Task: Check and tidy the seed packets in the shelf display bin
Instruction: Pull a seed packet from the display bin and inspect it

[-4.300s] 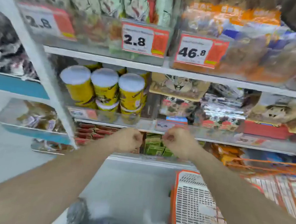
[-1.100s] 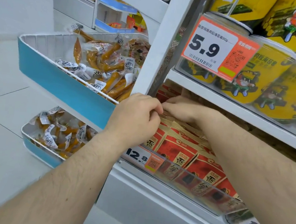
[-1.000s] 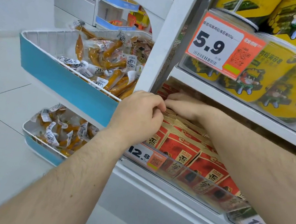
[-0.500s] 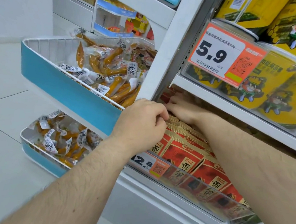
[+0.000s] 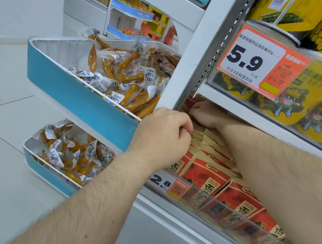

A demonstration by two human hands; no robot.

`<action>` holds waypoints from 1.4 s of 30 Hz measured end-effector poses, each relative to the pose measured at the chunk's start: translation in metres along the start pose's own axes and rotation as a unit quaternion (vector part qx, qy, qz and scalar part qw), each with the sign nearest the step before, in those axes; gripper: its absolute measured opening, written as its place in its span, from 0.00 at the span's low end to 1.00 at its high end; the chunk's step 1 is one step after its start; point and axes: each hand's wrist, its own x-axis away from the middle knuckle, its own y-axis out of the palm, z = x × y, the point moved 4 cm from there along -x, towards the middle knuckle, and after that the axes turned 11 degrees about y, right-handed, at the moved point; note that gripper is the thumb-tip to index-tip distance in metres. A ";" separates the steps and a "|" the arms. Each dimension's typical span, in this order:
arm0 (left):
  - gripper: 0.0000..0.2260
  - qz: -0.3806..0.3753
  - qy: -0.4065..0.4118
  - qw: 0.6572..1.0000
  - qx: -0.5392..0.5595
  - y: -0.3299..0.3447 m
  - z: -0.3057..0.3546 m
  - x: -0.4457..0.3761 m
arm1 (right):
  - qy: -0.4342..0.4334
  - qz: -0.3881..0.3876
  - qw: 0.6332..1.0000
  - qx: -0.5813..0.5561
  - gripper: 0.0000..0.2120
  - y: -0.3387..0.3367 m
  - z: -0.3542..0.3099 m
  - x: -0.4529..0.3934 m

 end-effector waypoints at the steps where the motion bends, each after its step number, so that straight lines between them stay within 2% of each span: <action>1: 0.08 -0.002 -0.001 1.000 0.002 0.000 0.000 0.000 | 0.006 -0.001 1.000 -0.003 0.12 0.000 0.000 -0.002; 5: 0.08 -0.004 -0.006 1.000 0.005 -0.001 -0.001 0.000 | 0.024 0.032 0.998 -0.057 0.07 0.000 0.003 -0.008; 10: 0.08 -0.010 -0.007 1.000 0.001 0.000 -0.002 0.000 | -0.012 0.029 0.999 -0.044 0.10 0.003 0.004 -0.011; 14: 0.08 -0.007 -0.007 1.000 -0.001 0.000 -0.003 0.000 | -0.059 -0.001 0.996 -0.060 0.16 0.004 0.007 0.002; 17: 0.07 -0.011 -0.004 1.000 -0.011 0.001 -0.004 0.000 | -0.056 -0.041 0.996 -0.059 0.27 -0.002 0.011 0.027; 21: 0.07 -0.015 -0.006 1.000 -0.019 0.002 -0.003 0.000 | -0.076 -0.096 0.991 -0.046 0.29 -0.006 0.010 0.064; 24: 0.08 -0.019 -0.009 1.000 -0.014 0.003 -0.003 0.001 | -0.122 -0.033 0.990 0.062 0.41 -0.008 0.013 0.081; 26: 0.08 -0.011 -0.018 1.000 0.003 0.001 -0.004 0.002 | -0.135 0.000 0.987 0.084 0.51 -0.008 0.018 0.092; 32: 0.09 0.014 -0.026 0.999 0.040 -0.003 0.000 0.008 | -0.206 0.076 0.970 0.109 0.55 -0.004 0.027 0.130; 36: 0.15 0.002 -0.021 1.000 0.017 0.001 0.003 0.012 | -0.247 0.115 0.960 0.062 0.48 -0.004 0.033 0.147; 40: 0.15 0.013 0.066 0.997 -0.049 0.001 0.009 0.019 | -0.315 0.196 0.929 0.022 0.26 0.000 0.039 0.172; 42: 0.12 0.023 0.101 0.992 -0.070 0.000 0.013 0.021 | -0.334 0.219 0.917 -0.009 0.21 0.003 0.045 0.186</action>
